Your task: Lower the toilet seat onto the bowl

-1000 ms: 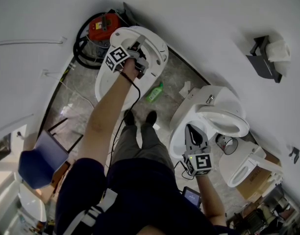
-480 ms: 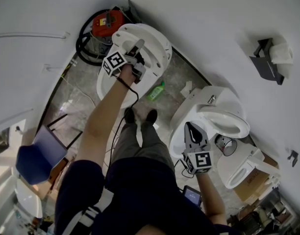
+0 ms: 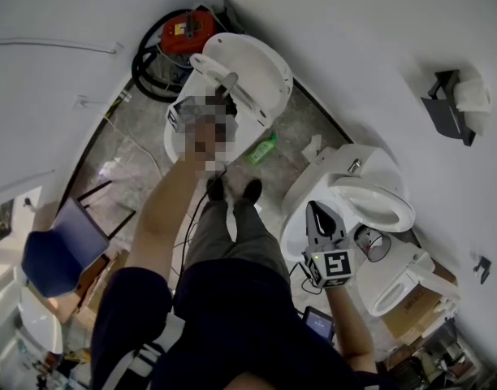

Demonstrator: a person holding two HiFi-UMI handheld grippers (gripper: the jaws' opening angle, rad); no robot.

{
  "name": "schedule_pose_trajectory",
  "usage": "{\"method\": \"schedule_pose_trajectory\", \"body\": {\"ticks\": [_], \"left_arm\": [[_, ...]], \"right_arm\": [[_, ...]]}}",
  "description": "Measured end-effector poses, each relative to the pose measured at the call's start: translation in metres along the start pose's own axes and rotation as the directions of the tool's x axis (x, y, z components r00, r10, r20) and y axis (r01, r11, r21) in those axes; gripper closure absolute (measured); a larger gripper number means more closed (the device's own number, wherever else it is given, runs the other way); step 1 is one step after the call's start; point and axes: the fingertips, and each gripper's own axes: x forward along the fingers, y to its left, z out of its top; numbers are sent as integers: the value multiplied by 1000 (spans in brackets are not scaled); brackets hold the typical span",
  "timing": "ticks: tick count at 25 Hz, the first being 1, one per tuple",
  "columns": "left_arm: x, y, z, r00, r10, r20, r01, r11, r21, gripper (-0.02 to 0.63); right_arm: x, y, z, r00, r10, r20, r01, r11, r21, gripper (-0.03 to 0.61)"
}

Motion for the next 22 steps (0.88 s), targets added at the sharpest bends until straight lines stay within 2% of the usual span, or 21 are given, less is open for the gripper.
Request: {"method": "schedule_pose_trajectory", "body": {"ticks": [9, 22], "left_arm": [[-42, 3, -1, 998, -49, 26, 49, 999, -22, 413], [-97, 18, 1, 997, -62, 37, 63, 998, -29, 419]], "right_arm": [[3, 12, -4, 1000, 28, -7, -28, 999, -20, 560], [10, 37, 1, 998, 69, -15, -70, 996, -58, 560]]}}
